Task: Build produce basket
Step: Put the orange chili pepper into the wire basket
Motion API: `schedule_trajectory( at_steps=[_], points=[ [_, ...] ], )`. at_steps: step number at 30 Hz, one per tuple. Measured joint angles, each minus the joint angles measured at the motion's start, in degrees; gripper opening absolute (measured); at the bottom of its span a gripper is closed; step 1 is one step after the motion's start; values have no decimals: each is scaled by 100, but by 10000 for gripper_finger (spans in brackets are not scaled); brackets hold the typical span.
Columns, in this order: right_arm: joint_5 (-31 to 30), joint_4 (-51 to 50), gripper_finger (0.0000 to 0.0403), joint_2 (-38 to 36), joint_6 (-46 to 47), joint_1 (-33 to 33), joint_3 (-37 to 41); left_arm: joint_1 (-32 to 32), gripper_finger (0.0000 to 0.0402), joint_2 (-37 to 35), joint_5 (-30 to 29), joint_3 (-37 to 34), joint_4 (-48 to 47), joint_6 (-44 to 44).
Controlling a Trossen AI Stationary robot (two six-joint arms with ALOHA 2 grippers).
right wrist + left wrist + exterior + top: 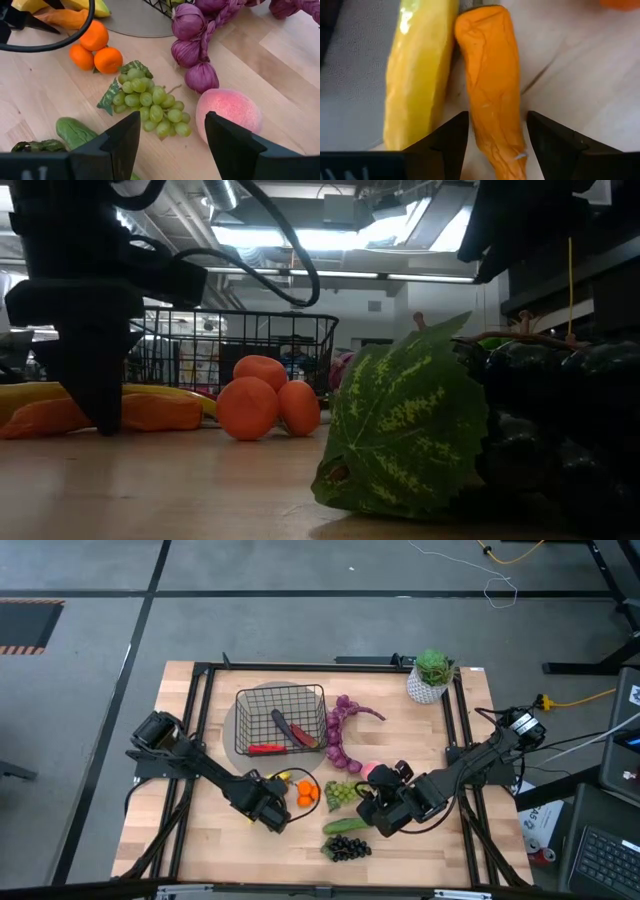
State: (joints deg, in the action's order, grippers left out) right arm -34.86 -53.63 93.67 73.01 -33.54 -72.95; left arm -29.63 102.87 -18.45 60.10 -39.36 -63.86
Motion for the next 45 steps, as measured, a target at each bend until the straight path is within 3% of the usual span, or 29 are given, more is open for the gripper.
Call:
schedule_trajectory(
  at_steps=[4, 13, 24, 31, 38, 45],
  points=[
    [-5, 7, 221, 0, 1, 0, 0, 0, 162, -5, 157, 0, 11, 1],
    [-5, 10, 221, 0, 0, -1, 0, 0, 36, -9, 156, 0, 9, 1],
    [-7, 7, 221, 0, 1, -1, 0, -48, 39, -41, 620, 31, 593, 254],
    [-16, 6, 221, 0, 0, -1, 0, -90, 38, -226, 561, 717, 563, 1082],
    [-18, -10, 221, 0, -1, -2, 0, -87, 38, -345, -156, 1647, 116, 2338],
    [-17, -17, 221, 0, -2, -2, 0, -76, 39, -339, -1721, 2635, -1716, 2625]
  ],
)
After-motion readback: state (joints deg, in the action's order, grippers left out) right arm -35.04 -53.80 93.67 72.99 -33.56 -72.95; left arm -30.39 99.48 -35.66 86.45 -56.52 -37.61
